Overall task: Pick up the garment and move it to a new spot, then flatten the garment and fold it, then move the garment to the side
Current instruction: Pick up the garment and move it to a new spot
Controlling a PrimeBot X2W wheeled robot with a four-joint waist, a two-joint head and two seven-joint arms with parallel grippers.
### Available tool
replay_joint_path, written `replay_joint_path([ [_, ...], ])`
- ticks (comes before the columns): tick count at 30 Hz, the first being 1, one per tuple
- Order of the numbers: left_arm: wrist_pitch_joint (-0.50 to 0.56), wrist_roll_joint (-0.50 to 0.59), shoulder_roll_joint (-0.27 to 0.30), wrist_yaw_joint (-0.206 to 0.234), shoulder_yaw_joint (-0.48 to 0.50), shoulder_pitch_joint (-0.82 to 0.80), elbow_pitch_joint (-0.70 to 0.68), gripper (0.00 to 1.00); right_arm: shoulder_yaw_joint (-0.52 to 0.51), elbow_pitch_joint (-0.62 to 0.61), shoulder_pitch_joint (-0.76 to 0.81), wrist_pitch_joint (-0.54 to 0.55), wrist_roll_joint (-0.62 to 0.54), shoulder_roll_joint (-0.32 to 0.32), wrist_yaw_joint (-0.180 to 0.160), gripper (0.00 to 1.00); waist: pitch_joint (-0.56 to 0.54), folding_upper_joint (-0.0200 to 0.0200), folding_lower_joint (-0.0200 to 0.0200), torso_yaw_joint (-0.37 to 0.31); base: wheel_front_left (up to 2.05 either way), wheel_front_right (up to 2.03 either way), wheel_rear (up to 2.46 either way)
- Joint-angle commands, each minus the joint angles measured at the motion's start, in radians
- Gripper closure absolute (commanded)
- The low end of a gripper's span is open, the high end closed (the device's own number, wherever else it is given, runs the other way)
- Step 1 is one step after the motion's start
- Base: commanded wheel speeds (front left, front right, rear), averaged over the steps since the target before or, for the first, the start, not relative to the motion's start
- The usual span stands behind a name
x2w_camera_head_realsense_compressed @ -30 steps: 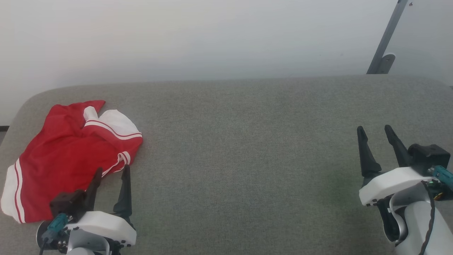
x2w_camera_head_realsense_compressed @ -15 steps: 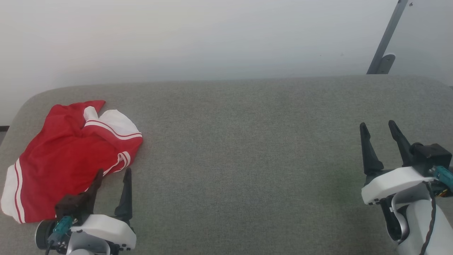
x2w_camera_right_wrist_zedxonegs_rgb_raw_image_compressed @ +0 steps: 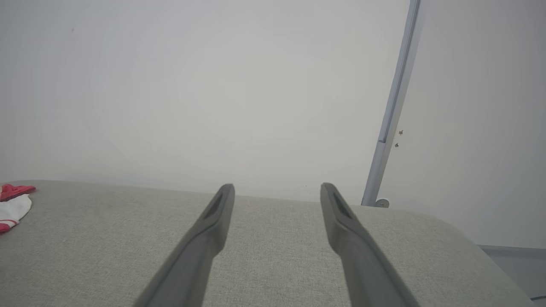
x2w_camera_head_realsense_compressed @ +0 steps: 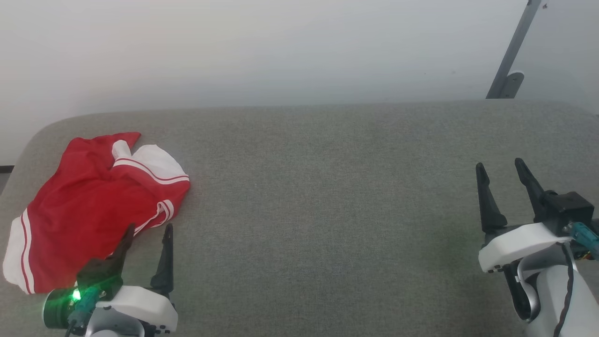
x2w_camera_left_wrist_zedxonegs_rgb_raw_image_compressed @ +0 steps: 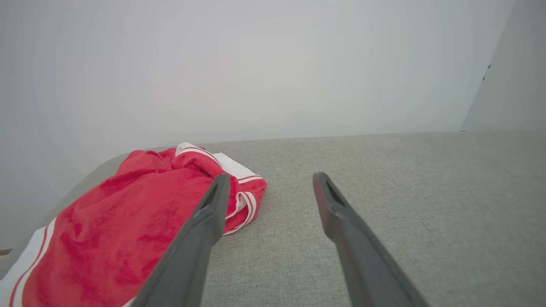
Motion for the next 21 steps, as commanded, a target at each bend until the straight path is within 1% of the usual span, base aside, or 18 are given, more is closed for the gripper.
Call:
replay_joint_path([
  [1, -0.006, 0.001, -0.003, -0.002, 0.007, -0.011, 0.001, 0.0, 0.003, 0.0, 0.006, -0.006, -0.001, 0.0, 0.0, 0.0, 0.0, 0.0, 0.0, 0.001, 0.0, 0.0, 0.0],
  [6, -0.006, -0.006, -0.005, -0.004, 0.004, -0.023, 0.011, 0.0, 0.001, -0.001, 0.011, -0.006, 0.012, -0.001, 0.0, 0.0, 0.001, 0.0, 0.0, 0.018, 0.0, 0.0, 0.0],
  [10, -0.006, -0.004, -0.005, -0.003, 0.009, -0.039, 0.022, 0.0, 0.011, -0.006, 0.014, -0.006, 0.023, -0.006, 0.0, 0.0, 0.003, 0.0, 0.0, 0.059, 0.0, 0.0, 0.0],
  [15, -0.006, 0.01, -0.014, 0.001, 0.029, -0.044, 0.035, 0.0, 0.046, -0.005, 0.015, -0.006, 0.027, -0.013, 0.0, 0.0, 0.005, 0.0, 0.0, 0.15, 0.0, 0.0, 0.0],
  [21, -0.006, 0.021, -0.034, 0.006, 0.056, -0.04, 0.052, 0.0, 0.106, 0.004, 0.004, -0.006, 0.032, -0.019, 0.0, 0.0, 0.015, 0.0, 0.0, 0.296, 0.0, 0.0, 0.0],
])
